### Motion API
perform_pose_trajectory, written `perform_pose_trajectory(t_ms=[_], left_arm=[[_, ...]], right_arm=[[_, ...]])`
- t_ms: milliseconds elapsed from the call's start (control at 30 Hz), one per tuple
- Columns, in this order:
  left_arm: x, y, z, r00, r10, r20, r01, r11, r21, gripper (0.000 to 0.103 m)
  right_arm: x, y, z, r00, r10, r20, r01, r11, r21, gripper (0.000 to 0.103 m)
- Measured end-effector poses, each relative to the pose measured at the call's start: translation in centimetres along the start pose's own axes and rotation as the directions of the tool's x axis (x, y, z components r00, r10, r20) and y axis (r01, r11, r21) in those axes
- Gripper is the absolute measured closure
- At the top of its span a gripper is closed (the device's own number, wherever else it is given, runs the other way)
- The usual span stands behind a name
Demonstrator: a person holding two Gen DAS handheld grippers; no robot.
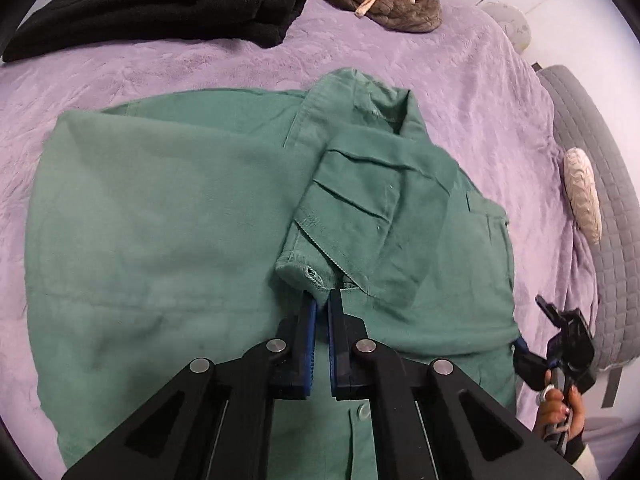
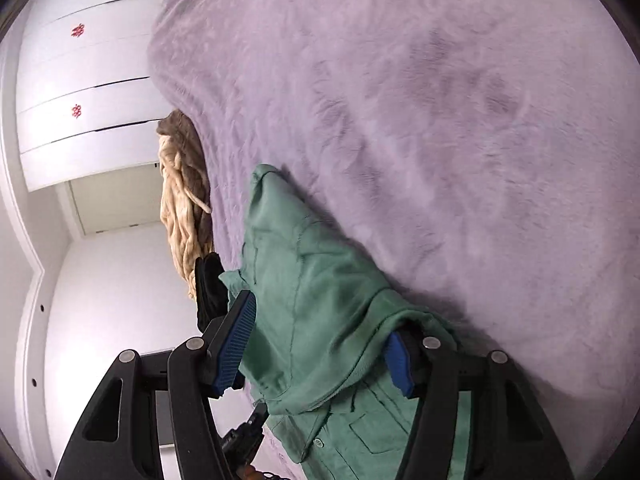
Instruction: Fold small clothes
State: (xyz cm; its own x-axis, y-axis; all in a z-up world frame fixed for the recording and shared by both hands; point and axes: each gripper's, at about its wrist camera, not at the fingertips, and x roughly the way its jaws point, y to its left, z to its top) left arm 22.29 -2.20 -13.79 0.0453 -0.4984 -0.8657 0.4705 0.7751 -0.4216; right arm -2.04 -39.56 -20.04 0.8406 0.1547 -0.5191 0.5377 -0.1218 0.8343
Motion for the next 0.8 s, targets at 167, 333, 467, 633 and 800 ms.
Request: perform_pose_trajectory(t_ms=[167, 333, 467, 633, 800], left_arm=[[-1.2, -0.1, -3.1, 0.992, 0.127, -0.011, -0.126, 0.989, 0.073, 0.096], [-2.6, 1.5, -3.4, 0.985, 0.171, 0.002, -0.171, 0.985, 0.034, 0.096], [-3.0, 3.1, -3.0, 0.977, 0.214, -0.008, -0.214, 0.977, -0.002, 0.096], [-4.9, 4.9, -3.4, 0.963, 0.265, 0.05, -0.263, 0.964, -0.048, 0.013], [-5.9, 6.8, -3.6, 0.961, 0.272, 0.049, -0.267, 0.959, -0.091, 0.013]], right_arm=[[0.0, 2.5, -3.4, 0.996, -0.019, -0.084, 0.01, 0.995, -0.104, 0.04], [5.8, 5.1, -11.8, 0.94, 0.067, -0.335, -0.113, 0.986, -0.119, 0.039], [13.4, 6.1, -17.1, 0.881, 0.144, -0.451, -0.18, 0.983, -0.038, 0.039], [20.1, 6.8, -20.2, 0.886, 0.042, -0.462, -0.09, 0.993, -0.082, 0.039], [19.8, 7.0, -20.0, 0.935, 0.007, -0.355, -0.046, 0.994, -0.102, 0.041]])
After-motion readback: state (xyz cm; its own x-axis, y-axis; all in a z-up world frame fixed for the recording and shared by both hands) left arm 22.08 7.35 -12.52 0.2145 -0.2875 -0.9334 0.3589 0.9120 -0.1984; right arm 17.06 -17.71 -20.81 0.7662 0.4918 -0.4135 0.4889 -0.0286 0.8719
